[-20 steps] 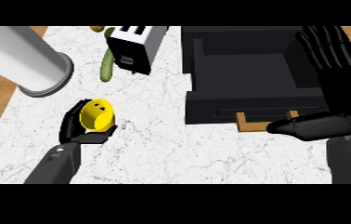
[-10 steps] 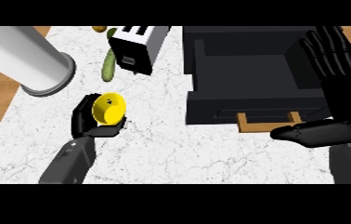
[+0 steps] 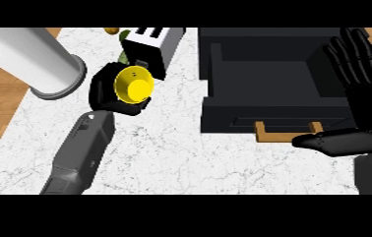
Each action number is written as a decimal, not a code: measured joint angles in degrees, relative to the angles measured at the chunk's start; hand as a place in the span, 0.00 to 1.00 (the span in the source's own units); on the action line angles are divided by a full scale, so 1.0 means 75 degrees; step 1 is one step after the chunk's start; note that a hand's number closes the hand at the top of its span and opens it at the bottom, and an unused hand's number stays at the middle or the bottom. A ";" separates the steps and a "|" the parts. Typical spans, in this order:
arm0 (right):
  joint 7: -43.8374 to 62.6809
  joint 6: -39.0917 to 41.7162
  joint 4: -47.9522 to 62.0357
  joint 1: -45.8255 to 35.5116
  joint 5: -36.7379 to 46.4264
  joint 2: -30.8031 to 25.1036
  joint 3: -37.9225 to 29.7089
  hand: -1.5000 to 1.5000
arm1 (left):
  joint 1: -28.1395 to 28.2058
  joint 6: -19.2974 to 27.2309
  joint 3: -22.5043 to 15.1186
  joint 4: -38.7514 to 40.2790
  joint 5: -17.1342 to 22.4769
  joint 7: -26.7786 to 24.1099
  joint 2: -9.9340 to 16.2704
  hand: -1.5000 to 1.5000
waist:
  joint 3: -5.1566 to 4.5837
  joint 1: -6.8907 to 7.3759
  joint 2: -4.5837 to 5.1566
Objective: Pick up the cup, place it into the drawer and close the drawer
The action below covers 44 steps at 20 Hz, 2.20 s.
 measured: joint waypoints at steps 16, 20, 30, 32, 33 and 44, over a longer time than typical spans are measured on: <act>-0.0061 -0.0182 0.0192 -0.0212 0.0238 0.0070 0.0036 0.00 | -0.2768 0.2070 -0.1804 -0.2014 0.0572 0.4119 -0.0675 1.00 | -0.0001 -0.0122 0.0029; -0.0263 -0.0129 0.0331 -0.0245 0.0279 0.0133 0.0127 0.00 | -0.3675 0.2790 -0.2224 -0.1233 0.0853 0.4716 -0.0691 1.00 | 0.0001 -0.0260 0.0072; -0.0415 0.0071 0.0438 -0.0501 0.0108 0.0116 0.0183 0.00 | -0.4972 0.3603 -0.3243 0.1025 0.1421 0.5370 -0.0699 1.00 | 0.0009 -0.0770 0.0211; -0.0422 0.0093 0.0496 -0.0587 0.0137 0.0117 0.0241 0.00 | -0.4952 0.3401 -0.3500 0.1325 0.1486 0.5427 -0.0701 1.00 | 0.0010 -0.0860 0.0249; -0.0466 0.0127 0.0549 -0.0616 0.0108 0.0124 0.0246 0.00 | -0.4957 0.3302 -0.3654 0.1434 0.1511 0.5487 -0.0699 1.00 | 0.0012 -0.0931 0.0267; -0.0353 0.0462 0.0727 -0.1210 -0.0179 0.0175 0.0566 0.00 | -0.4541 0.3013 -0.4632 0.1604 0.2181 0.5432 -0.0700 0.00 | 0.0007 -0.1524 0.0414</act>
